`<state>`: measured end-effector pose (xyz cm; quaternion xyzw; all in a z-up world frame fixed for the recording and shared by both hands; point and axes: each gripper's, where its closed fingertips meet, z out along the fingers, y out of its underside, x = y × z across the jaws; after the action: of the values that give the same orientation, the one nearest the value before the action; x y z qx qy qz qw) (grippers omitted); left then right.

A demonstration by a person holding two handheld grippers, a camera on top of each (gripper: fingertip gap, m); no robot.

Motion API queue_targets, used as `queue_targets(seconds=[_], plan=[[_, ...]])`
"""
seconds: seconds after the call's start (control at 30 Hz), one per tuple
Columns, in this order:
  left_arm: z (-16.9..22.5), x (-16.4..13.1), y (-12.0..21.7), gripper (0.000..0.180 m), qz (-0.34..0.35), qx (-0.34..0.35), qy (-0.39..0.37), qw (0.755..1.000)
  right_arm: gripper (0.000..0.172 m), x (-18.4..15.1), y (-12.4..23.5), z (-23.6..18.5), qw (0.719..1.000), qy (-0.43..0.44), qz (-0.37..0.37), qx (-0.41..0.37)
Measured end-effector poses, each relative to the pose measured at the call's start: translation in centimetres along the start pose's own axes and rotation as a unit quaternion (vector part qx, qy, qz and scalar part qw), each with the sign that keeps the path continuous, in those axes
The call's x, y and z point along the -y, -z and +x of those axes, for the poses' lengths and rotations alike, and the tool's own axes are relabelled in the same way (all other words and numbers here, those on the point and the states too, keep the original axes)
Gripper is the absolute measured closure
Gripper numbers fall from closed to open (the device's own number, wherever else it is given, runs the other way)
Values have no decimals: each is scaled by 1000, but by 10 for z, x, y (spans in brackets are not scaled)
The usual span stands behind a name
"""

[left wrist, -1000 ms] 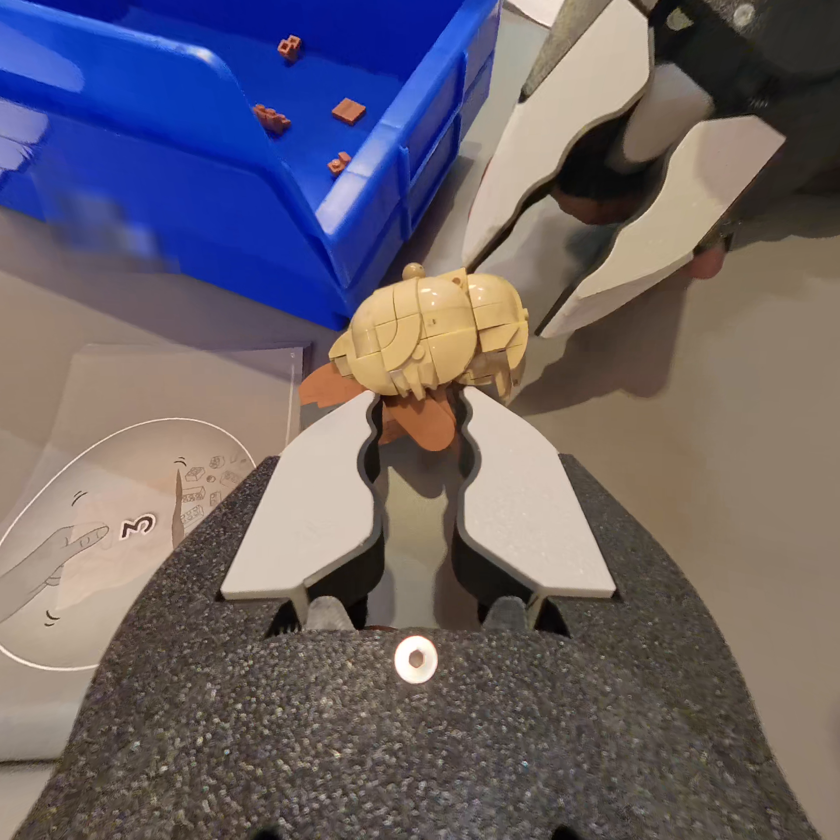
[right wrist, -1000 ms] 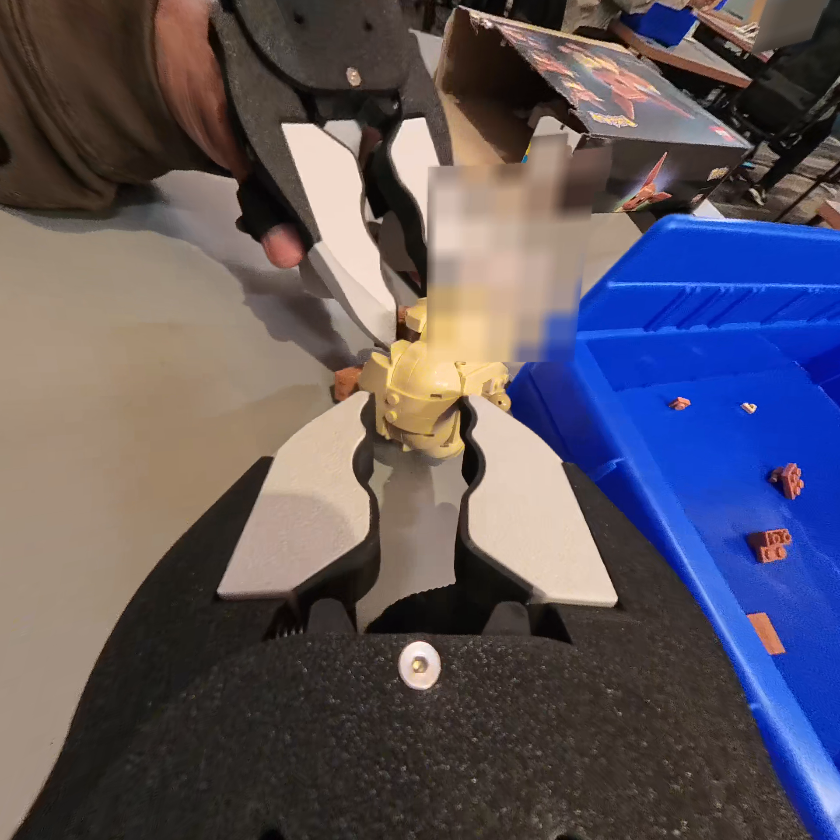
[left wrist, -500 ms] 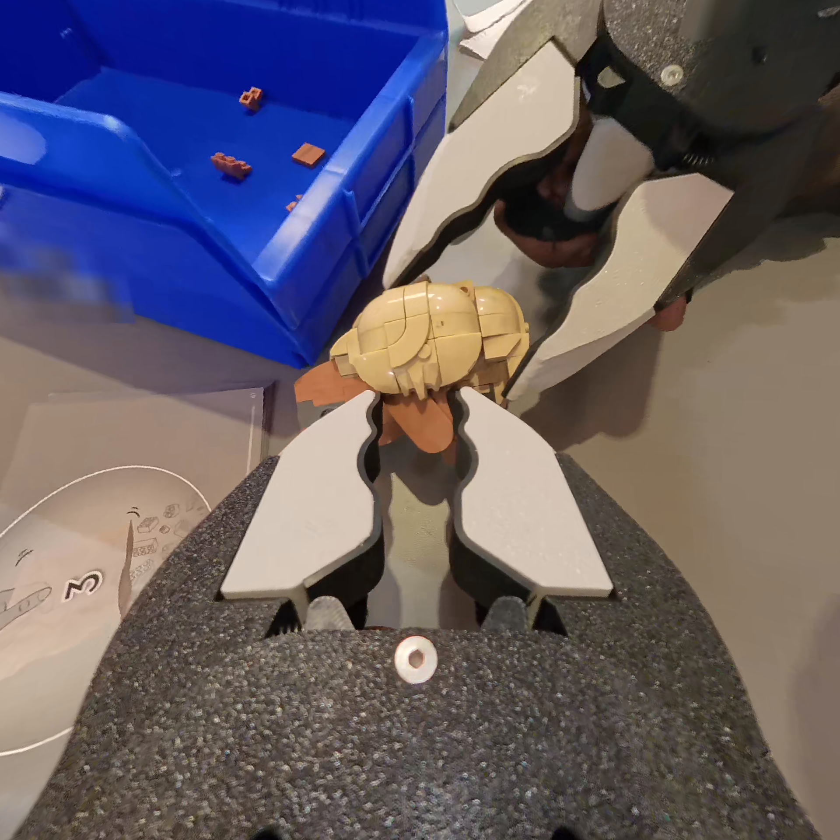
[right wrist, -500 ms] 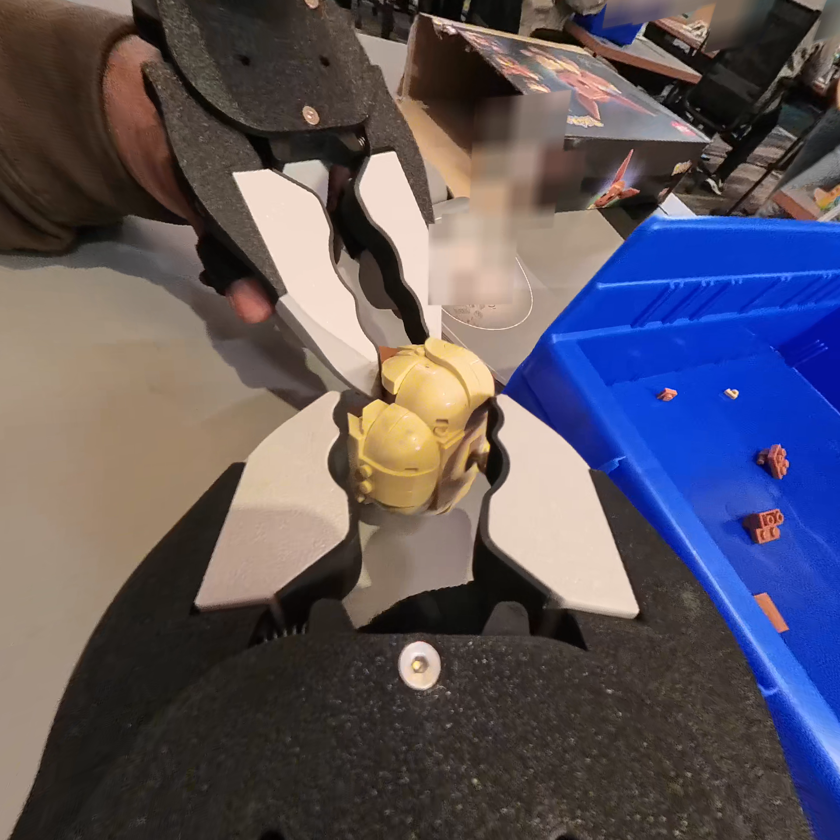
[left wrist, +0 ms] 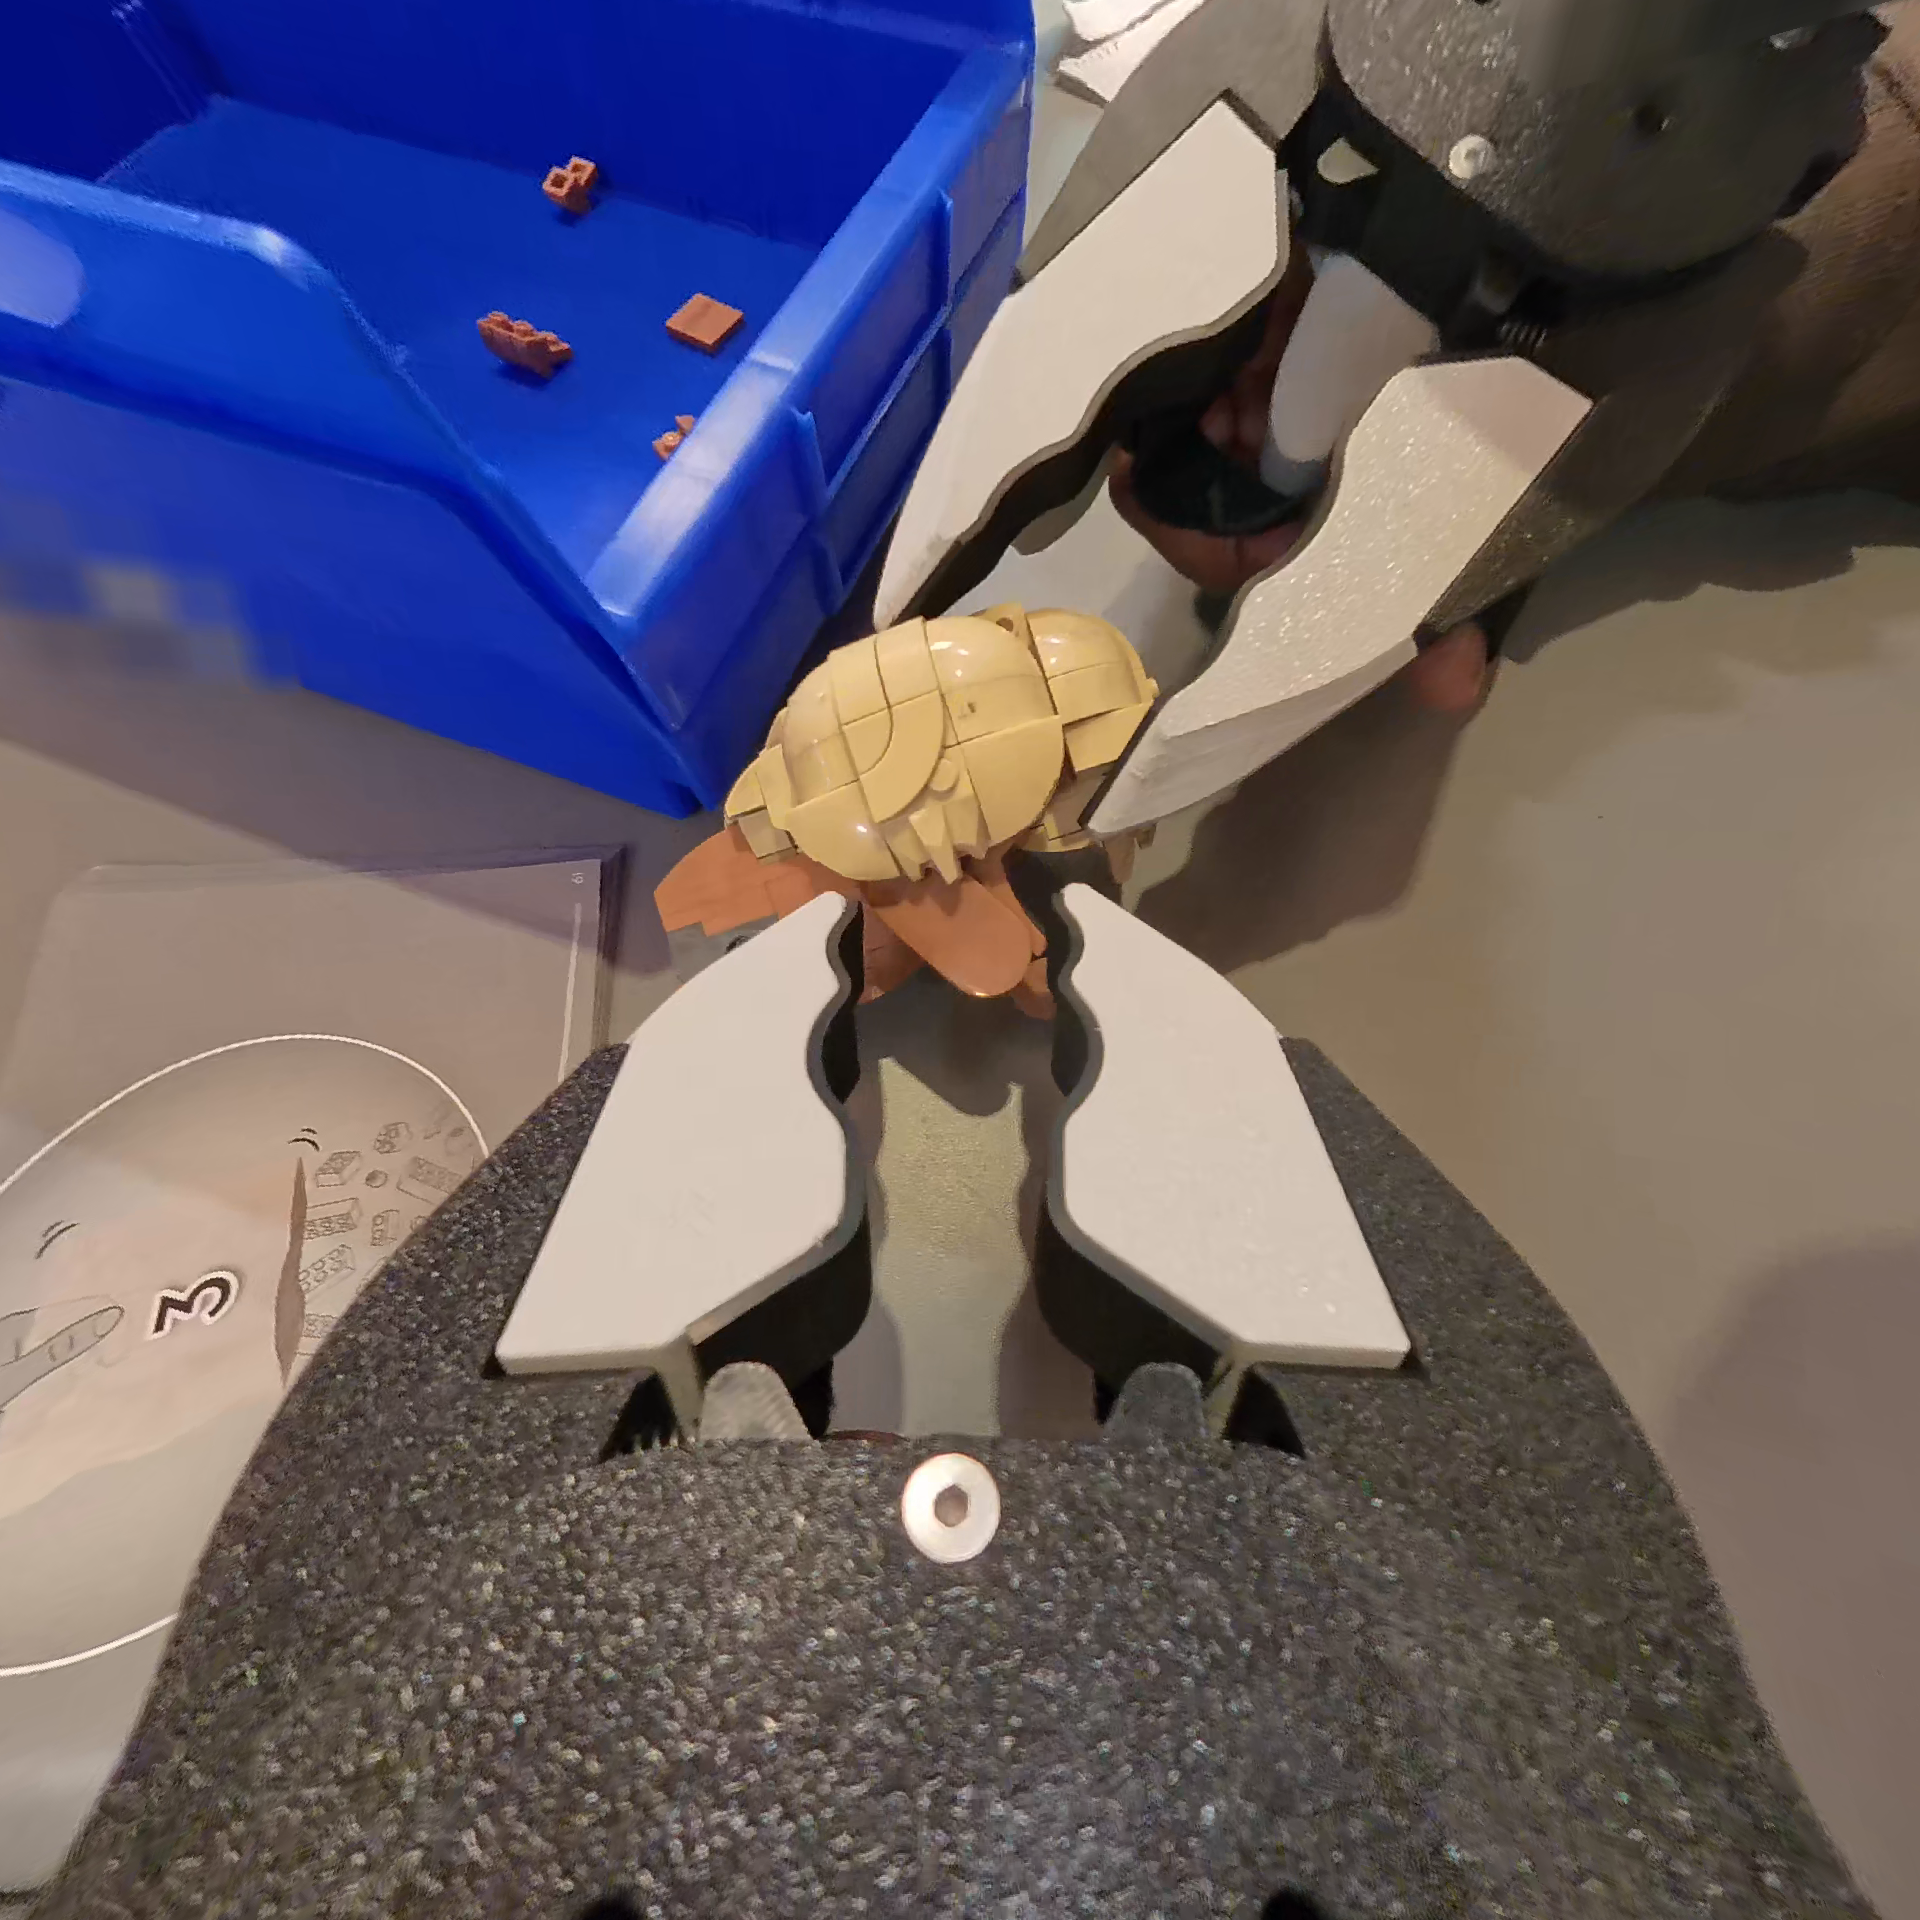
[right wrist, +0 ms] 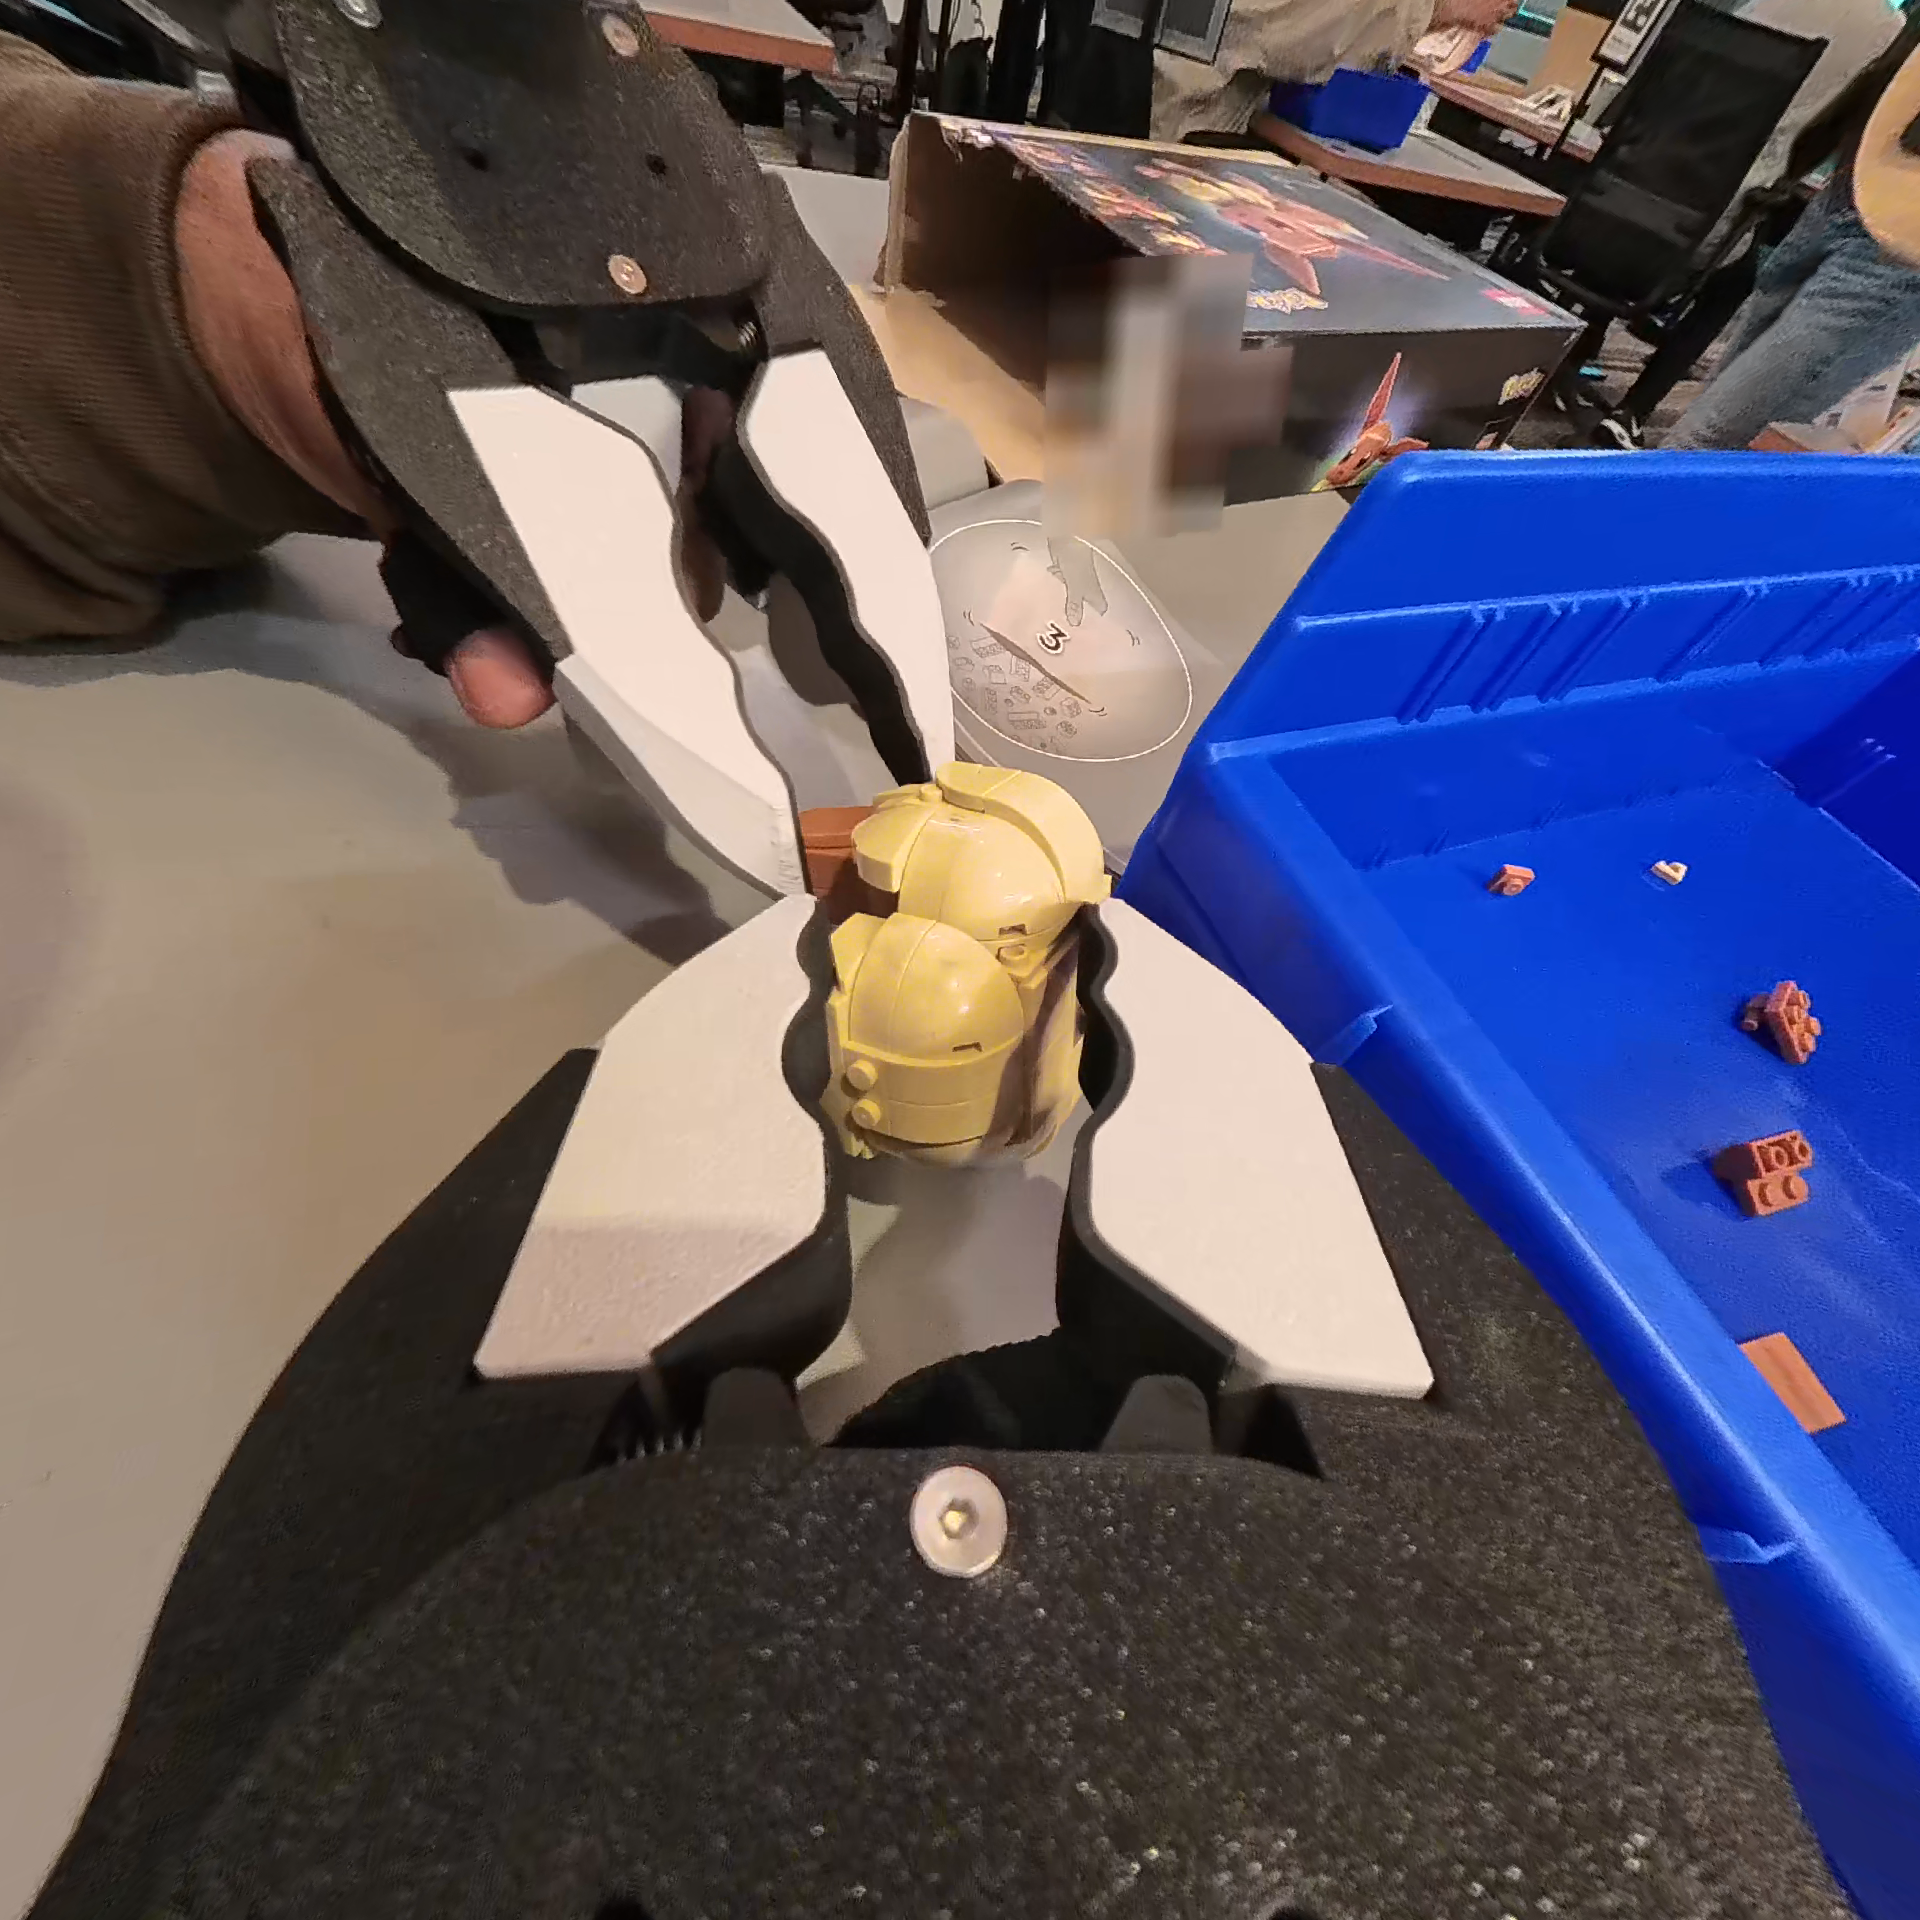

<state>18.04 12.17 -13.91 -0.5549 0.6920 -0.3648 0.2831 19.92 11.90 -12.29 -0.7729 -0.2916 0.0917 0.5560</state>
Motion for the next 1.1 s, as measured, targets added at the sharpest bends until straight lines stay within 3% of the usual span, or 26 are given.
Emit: queue_targets(seconds=[0.1, 0.2, 0.33, 0.47, 0.63, 0.9, 1.0, 1.1], plan=[[2, -4, -1, 146, -17, 4, -30, 999, 127, 0, 0, 0, 1000, 1, 1, 1], [-1, -7, 1, 147, -32, 38, -114, 992, 127, 0, 0, 1, 1000, 4, 2, -1], [-3, -9, 4, 154, -57, 90, -258, 960, 127, -1, 0, 3, 1000, 10, 2, -5], [-7, -11, 3, 159, -74, 128, -329, 933, 127, -1, 1, 3, 1000, 14, 3, -5], [-9, -8, 3, 164, -69, 145, -348, 924, 127, -1, 0, 3, 1000, 16, 1, -8], [-11, -2, 1, 159, -64, 185, -413, 890, 127, -3, 1, 7, 999, 25, -3, -20], [-10, -3, 1, 160, -62, 178, -403, 896, 127, -3, 1, 7, 999, 29, -5, -21], [-10, -10, 6, 160, -69, 137, -345, 926, 127, -3, 1, 7, 999, 32, -7, -21]])
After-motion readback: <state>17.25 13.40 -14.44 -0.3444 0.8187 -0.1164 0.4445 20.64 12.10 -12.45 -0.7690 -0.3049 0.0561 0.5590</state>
